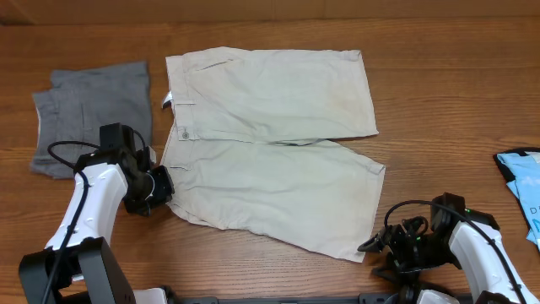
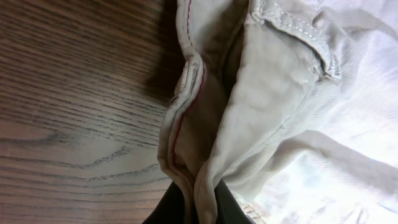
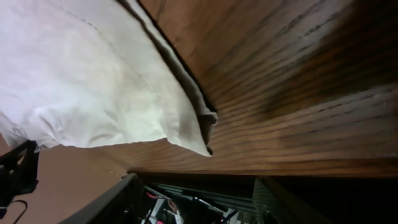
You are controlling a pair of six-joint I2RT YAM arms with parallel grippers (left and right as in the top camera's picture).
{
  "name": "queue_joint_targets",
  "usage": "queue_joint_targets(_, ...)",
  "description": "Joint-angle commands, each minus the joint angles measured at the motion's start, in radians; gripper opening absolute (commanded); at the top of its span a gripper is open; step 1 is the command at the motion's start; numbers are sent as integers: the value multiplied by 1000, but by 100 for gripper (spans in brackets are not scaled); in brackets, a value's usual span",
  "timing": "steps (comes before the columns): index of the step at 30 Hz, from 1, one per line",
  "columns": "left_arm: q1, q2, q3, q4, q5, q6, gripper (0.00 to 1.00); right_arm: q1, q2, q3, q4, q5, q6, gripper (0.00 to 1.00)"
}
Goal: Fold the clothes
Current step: 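Grasp the right leg's lower hem corner with the right gripper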
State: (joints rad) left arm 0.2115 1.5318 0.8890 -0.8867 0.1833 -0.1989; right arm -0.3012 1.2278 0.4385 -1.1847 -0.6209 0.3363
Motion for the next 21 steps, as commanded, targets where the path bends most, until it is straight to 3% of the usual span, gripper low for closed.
queue_joint_targets(1, 3, 5, 24, 6, 28, 20, 10, -1, -1, -6, 14, 7, 25, 62)
queue_joint_targets(10, 3, 5, 24, 8, 28, 20, 12, 16, -1, 45, 62, -9, -5, 66)
queue_joint_targets(15, 3, 5, 24, 8, 29, 20, 13, 127, 24, 101, 73, -10, 6, 74)
queue_joint_targets(21, 3, 5, 24, 8, 29, 20, 14, 224, 106, 151, 144, -20, 8, 75)
